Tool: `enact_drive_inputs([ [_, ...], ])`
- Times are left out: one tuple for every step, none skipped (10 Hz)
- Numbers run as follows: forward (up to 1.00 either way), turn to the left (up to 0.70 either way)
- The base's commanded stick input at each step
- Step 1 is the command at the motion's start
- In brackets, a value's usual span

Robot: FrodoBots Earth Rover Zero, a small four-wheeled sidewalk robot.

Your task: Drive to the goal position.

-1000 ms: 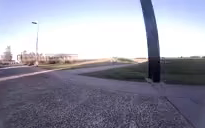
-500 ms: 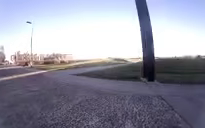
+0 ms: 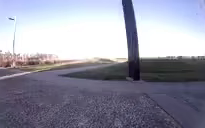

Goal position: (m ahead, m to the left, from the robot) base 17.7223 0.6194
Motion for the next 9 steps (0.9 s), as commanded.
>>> enact_drive_inputs([
  [0.05,-0.20],
  [0.07,-0.14],
  [0.07,-0.14],
  [0.07,-0.13],
  [0.07,-0.13],
  [0.07,-0.13],
  [0.07,-0.13],
  [0.07,-0.13],
  [0.07,-0.13],
])
